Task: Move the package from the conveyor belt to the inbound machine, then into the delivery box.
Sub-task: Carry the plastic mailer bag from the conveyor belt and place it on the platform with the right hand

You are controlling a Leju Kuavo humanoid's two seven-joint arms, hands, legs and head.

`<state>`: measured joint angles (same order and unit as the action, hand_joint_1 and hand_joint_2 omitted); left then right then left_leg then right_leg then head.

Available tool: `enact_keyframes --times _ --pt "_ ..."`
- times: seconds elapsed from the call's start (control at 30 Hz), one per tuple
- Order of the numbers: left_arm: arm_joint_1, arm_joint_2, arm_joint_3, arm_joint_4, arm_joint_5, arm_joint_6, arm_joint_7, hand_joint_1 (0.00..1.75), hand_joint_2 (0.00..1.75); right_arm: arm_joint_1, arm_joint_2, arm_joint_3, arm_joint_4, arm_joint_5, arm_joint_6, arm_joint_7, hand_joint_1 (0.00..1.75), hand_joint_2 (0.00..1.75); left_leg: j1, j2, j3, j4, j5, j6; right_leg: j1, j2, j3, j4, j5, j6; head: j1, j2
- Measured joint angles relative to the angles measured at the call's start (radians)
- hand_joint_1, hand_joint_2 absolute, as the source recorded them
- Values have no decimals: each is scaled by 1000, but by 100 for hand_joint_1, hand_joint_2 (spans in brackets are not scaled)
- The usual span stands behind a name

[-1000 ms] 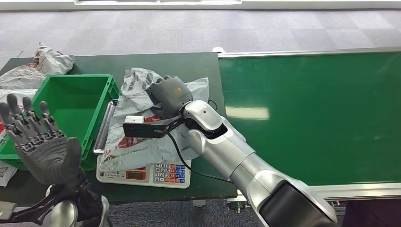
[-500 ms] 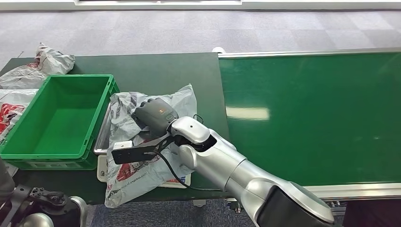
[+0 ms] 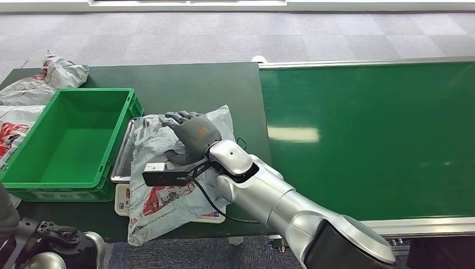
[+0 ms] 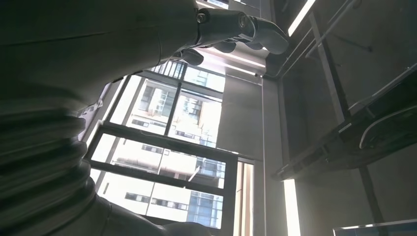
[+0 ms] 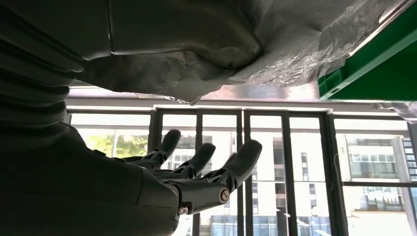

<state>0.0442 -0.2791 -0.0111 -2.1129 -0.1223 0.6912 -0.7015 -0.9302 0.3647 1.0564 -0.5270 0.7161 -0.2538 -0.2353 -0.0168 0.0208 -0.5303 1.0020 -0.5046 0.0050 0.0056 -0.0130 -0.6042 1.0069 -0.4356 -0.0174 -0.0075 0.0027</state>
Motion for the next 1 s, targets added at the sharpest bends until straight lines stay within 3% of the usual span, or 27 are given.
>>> enact_keyframes --times 0.33,0.53,0.67,0.77,0.87,1.0 --pt "14 0 0 -3 11 0 0 0 175 -39 0 -11 4 33 -75 47 0 0 0 0 0 0 0 0 0 0 0 0 0 0 0 0" --pt "27 0 0 -3 11 0 0 0 175 -46 0 -70 -25 55 -237 71 0 0 0 0 0 0 0 0 0 0 0 0 0 0 0 0" --pt "30 0 0 -4 10 0 0 0 175 -47 -1 -103 -45 60 -262 76 0 0 0 0 0 0 0 0 0 0 0 0 0 0 0 0" --pt "34 -1 0 -4 3 0 0 0 175 -38 -3 -135 -76 89 -340 99 0 0 0 0 0 0 0 0 0 0 0 0 0 0 0 0" --pt "40 -2 0 -3 -13 0 0 0 175 10 -12 -232 -195 268 -429 123 0 0 0 0 0 0 0 0 0 0 0 0 0 0 0 0" --pt "41 -2 0 9 -23 0 0 0 175 127 -8 -462 -458 492 -447 26 0 0 0 -4 -1 0 0 0 0 -4 0 0 -1 0 0 0"
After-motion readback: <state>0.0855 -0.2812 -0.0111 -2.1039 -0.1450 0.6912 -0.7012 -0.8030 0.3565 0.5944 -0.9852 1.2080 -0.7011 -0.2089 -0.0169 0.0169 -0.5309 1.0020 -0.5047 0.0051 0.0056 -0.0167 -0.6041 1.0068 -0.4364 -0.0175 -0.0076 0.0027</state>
